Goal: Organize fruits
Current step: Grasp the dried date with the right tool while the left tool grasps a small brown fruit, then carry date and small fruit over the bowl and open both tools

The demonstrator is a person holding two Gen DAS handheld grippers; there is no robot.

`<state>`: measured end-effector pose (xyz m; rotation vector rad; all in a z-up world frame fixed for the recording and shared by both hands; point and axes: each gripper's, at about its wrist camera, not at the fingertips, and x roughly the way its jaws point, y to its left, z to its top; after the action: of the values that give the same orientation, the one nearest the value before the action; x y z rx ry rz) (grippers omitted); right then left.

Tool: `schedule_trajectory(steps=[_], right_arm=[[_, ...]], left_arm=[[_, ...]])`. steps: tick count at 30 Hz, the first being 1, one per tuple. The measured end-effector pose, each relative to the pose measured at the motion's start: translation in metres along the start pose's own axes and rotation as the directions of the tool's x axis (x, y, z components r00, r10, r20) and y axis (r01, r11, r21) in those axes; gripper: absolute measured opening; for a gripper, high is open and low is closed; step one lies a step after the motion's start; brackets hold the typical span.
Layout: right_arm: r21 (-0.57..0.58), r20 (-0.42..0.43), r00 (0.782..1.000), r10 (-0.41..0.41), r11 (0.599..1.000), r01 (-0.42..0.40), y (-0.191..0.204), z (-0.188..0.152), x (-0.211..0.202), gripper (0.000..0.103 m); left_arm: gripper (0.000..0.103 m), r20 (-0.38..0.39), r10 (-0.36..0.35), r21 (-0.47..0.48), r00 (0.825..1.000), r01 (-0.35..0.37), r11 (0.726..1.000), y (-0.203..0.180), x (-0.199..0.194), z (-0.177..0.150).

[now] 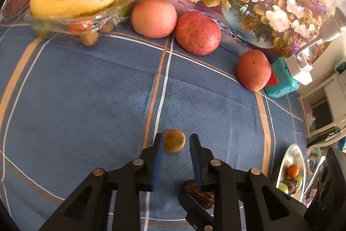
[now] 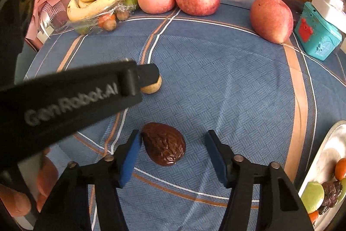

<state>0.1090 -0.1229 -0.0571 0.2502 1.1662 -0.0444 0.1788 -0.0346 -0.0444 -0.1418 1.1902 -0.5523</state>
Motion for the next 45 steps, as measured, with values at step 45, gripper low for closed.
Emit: schedule_trajectory(steps=[45], right_arm=[[0.204, 0.074, 0.997, -0.001, 0.979, -0.014, -0.056, -0.028, -0.071, 0.042]], left_arm=[[0.026, -0.006, 0.091, 0.033, 0.996, -0.091, 0.995, -0.038, -0.044, -0.023]])
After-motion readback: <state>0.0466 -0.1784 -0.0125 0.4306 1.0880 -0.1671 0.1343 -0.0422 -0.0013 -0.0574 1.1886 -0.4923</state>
